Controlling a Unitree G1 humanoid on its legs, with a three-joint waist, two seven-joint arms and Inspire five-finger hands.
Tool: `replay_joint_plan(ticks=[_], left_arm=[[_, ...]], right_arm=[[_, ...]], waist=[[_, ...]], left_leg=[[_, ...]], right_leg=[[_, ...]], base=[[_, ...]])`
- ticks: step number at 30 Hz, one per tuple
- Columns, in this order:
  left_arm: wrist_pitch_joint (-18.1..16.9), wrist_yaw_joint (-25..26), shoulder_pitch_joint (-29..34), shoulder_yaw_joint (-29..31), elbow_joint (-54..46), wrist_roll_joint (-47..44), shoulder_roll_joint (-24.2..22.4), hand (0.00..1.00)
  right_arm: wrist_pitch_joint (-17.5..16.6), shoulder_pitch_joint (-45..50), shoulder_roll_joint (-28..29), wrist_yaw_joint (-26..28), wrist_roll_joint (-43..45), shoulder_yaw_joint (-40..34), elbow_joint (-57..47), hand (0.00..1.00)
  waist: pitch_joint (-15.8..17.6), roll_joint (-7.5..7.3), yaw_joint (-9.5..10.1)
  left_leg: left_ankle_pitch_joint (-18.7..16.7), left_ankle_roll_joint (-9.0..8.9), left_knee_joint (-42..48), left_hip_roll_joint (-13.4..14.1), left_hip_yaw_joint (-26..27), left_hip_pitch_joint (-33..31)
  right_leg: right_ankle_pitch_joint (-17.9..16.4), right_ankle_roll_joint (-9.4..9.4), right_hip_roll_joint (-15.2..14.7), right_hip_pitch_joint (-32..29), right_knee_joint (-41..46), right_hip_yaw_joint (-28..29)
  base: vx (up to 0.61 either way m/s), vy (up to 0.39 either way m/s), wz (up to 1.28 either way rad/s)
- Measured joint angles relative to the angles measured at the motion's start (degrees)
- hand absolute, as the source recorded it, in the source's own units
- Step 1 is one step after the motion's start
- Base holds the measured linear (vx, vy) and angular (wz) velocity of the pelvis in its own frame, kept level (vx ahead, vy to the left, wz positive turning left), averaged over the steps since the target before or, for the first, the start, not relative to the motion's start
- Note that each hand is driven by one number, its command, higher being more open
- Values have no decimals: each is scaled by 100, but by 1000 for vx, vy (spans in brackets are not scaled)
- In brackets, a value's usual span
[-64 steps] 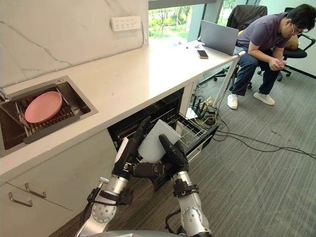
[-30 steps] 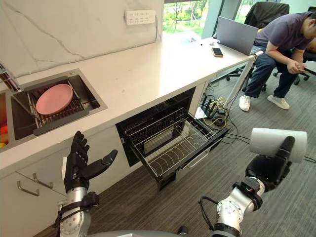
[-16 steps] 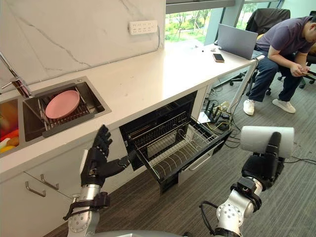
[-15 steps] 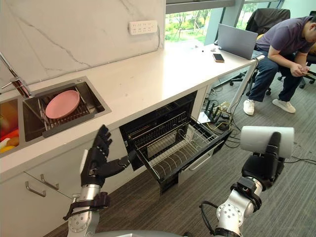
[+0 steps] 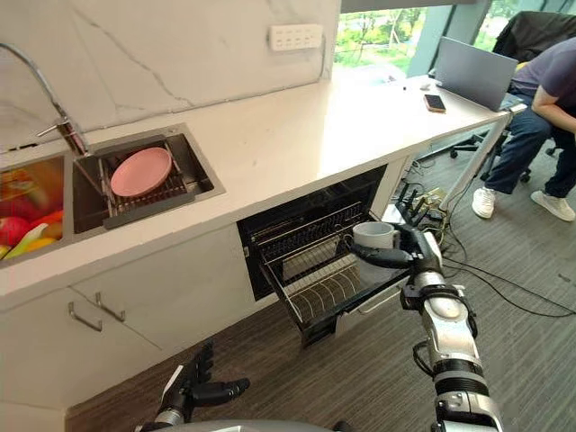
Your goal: Walk over to the sink, pick up the cup, carry it to the dishwasher, place the cup inside the dishwasher, then close the dishwasher door
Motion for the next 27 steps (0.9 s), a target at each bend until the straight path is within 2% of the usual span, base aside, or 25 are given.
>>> replay_joint_plan(ticks=[6, 9, 11, 12, 13, 14, 17, 21, 27], left_arm=[[-179, -163, -37, 216, -28, 54, -38, 100], [-300, -256, -174, 339, -66, 108, 23, 100], [-305, -269, -339, 396, -67, 114, 173, 100], [-298, -268, -467, 433, -65, 121, 326, 100], [-298, -268, -490, 438, -65, 122, 360, 100], [-290, -271, -596, 450, -64, 121, 527, 100], [-273, -336, -788, 455, -75, 110, 665, 100], [-274, -347, -863, 584, -436, 98, 664, 100], [-265, -342, -1069, 688, -509, -20, 820, 100]], right_arm=[[1, -620, -318, 52, -403, 572, 965, 0], [2, -1186, -440, 36, -478, 846, 1624, 0], [8, -1543, -525, 48, -475, 1061, 2010, 0], [17, -1760, -573, 52, -474, 1211, 2125, 0], [18, -1803, -573, 52, -473, 1226, 2142, 0], [19, -2059, -577, 51, -455, 1287, 2218, 0], [18, -2548, -704, 42, -389, 1382, 2369, 0], [5, -3251, -821, -56, -223, 1400, 2596, 0], [-14, -3805, -935, -93, -10, 1467, 2831, 0]], waist=[[283, -26, 134], [572, -77, 293], [813, -166, 420], [1042, -231, 524], [1089, -251, 544], [1328, -401, 573], [1647, -533, 743], [1958, -496, 979], [2207, -467, 1226]], left_leg=[[191, 42, -98, -113, -257, -216], [287, 22, -85, -111, -375, -448], [323, 8, -9, -97, -516, -643], [321, 3, 101, -75, -601, -768], [319, -1, 121, -70, -617, -788], [306, -20, 250, -65, -752, -961], [285, -28, 467, -78, -882, -1261], [263, 7, 689, -59, -954, -1577], [287, 4, 771, -33, -1119, -1928]], right_leg=[[50, 12, -96, -103, 0, -221], [82, -27, -85, -262, 28, -327], [106, -52, -63, -341, 33, -444], [117, -64, -34, -357, 34, -510], [118, -65, -28, -360, 34, -515], [119, -64, -13, -383, 35, -521], [198, -72, -10, -517, 36, -493], [456, -113, 12, -687, 35, -397], [519, -128, 43, -878, 36, -425]], base=[[-71, 11, 22], [-54, -17, 22], [-36, -29, 33], [-26, -20, 25], [-28, -17, 40], [-29, -4, 33], [-43, 33, 27], [-74, 79, 10], [-67, 44, 14]])
